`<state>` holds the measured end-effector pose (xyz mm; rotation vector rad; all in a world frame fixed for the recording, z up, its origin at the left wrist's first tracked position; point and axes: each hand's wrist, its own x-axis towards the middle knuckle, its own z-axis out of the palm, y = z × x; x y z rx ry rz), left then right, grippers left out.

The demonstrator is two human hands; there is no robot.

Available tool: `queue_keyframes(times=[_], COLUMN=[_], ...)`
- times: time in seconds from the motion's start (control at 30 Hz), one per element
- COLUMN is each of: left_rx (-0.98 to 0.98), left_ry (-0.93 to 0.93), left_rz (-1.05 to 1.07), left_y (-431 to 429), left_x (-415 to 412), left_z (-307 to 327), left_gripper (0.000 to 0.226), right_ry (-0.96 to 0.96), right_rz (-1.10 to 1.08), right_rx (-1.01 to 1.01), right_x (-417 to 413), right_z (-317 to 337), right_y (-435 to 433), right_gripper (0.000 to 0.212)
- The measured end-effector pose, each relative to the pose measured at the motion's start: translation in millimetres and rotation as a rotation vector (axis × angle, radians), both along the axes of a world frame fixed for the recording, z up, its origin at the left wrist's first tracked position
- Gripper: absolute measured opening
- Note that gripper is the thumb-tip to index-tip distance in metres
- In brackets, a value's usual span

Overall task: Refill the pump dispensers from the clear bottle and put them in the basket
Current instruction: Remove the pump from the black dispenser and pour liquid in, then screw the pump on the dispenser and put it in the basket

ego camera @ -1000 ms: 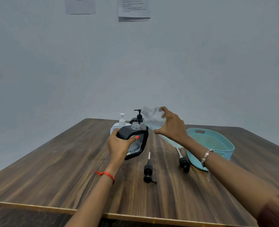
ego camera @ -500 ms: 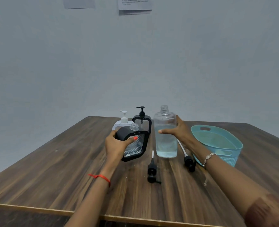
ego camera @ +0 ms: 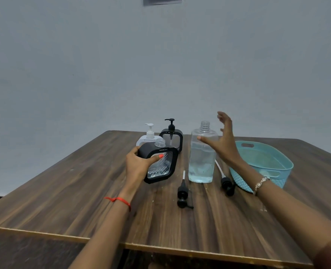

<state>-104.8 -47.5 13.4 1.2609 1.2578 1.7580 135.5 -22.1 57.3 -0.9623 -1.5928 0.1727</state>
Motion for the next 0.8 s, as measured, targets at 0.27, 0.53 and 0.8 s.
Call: queue_keyframes(times=[0.27, 0.53, 0.8], left_rx=[-0.019, -0.023, -0.004], left_ry=[-0.046, -0.059, -0.067], left_rz=[-0.004, -0.031, -0.11], left_y=[-1.4, -4.8, -9.4], left_x=[-2.9, -1.6, 9.2], left_z=[-2.0, -2.6, 3.9], left_gripper=[0.047, 0.045, 0.043], right_ry=[-1.16, -0.869, 0.199], right_rz=[0.321, 0.369, 0.407], right_rx=[0.0, -0.156, -0.111], right_x=[-42.4, -48.3, -30.6], right_z=[-64.2, -49.4, 66.1], right_y=[-33.7, -38.5, -40.6], right_gripper=[0.044, 0.031, 0.023])
